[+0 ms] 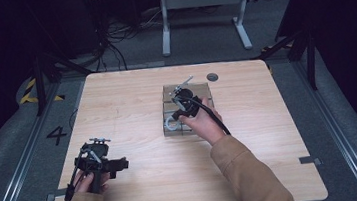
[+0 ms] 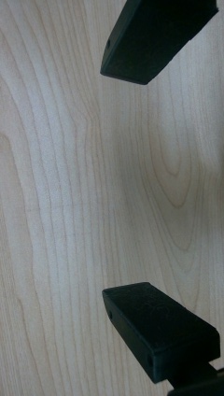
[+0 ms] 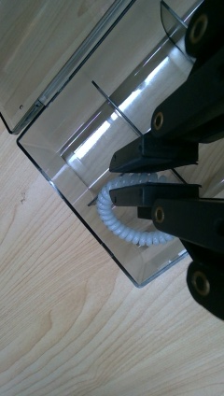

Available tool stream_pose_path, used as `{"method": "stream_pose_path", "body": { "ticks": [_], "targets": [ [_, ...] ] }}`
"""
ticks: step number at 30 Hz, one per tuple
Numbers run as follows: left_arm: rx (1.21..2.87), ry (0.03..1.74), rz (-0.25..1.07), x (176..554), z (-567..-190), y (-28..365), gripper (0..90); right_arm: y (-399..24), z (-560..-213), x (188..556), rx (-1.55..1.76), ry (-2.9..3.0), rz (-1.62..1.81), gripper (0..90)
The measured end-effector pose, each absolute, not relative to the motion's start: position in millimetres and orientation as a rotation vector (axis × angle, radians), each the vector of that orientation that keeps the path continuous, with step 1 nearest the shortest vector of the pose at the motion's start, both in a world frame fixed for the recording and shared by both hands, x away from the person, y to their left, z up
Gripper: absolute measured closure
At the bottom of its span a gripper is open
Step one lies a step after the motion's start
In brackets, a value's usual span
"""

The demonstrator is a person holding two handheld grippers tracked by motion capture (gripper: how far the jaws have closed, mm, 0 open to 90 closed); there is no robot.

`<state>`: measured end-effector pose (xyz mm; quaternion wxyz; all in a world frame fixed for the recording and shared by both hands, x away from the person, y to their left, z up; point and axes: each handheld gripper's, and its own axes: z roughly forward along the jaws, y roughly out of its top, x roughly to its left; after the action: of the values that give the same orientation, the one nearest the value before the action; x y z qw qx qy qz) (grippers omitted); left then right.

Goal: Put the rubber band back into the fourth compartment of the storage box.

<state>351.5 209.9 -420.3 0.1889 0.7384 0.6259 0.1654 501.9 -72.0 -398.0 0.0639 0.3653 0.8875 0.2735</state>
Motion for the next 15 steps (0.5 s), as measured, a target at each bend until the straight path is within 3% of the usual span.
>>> {"method": "stream_pose_path", "body": {
  "ticks": [15],
  "targets": [
    [2.077, 1.759, 0.465, 351.5, -420.3, 209.8, 0.0, -69.1, -405.5, 502.0, 1.108, 2.695, 0.797, 82.5]
  ]
}}
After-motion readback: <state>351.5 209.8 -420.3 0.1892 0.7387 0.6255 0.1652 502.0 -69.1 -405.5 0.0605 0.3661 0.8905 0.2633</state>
